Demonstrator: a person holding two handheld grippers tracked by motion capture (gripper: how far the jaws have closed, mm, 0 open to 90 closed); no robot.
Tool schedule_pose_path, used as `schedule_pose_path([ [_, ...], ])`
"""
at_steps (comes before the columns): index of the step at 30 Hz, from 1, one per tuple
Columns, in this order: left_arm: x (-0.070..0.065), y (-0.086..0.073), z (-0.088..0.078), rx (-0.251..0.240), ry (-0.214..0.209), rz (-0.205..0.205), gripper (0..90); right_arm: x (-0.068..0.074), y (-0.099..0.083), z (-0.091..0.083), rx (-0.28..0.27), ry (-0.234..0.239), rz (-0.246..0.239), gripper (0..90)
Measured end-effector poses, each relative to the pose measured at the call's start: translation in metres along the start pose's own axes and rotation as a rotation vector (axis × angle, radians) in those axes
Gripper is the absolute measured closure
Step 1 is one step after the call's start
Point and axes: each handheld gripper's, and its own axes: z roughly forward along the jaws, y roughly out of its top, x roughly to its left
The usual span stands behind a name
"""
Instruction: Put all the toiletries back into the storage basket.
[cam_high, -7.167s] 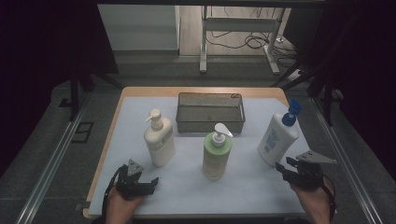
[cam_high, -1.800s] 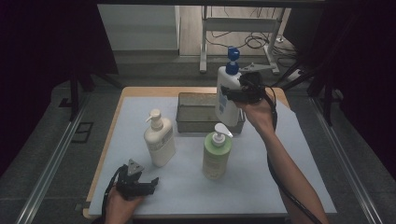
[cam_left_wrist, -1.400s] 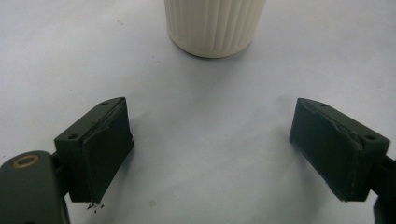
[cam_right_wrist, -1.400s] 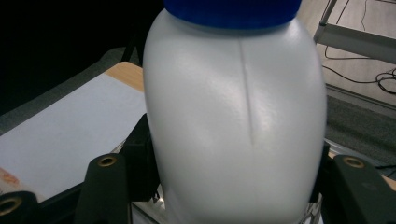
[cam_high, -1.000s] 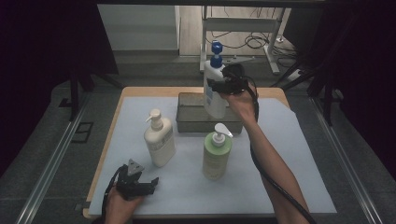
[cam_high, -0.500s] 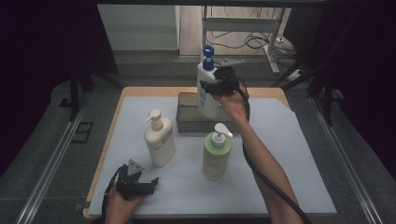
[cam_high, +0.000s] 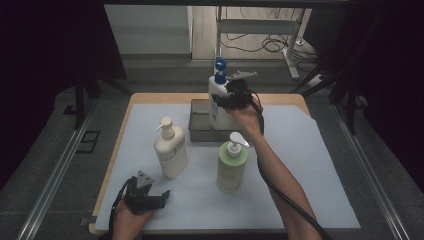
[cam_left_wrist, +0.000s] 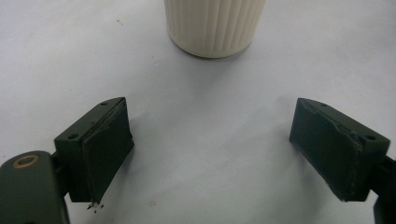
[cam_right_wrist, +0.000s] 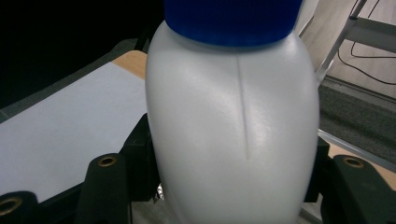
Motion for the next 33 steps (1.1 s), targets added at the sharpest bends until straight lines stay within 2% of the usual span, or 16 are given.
schedule_pose_path([
  [9,0.0,0.0,0.0,0.0,0.0,-0.002,12.3,0.003,-0.014,0.002,0.012,0.008,-0.004,40.3],
  [16,0.0,0.0,0.0,0.001,0.0,-0.002,12.2,0.006,-0.024,0.009,0.041,0.01,-0.015,40.2],
  [31,0.0,0.0,0.0,0.0,0.001,-0.001,12.2,0.002,-0.027,0.011,0.056,0.031,-0.009,38.1],
  [32,0.0,0.0,0.0,0.0,0.001,-0.001,12.2,0.001,-0.027,0.01,0.045,0.048,-0.012,33.6],
  [33,0.0,0.0,0.0,0.0,0.0,-0.001,12.2,0.001,-0.027,0.01,0.045,0.048,-0.012,33.6],
])
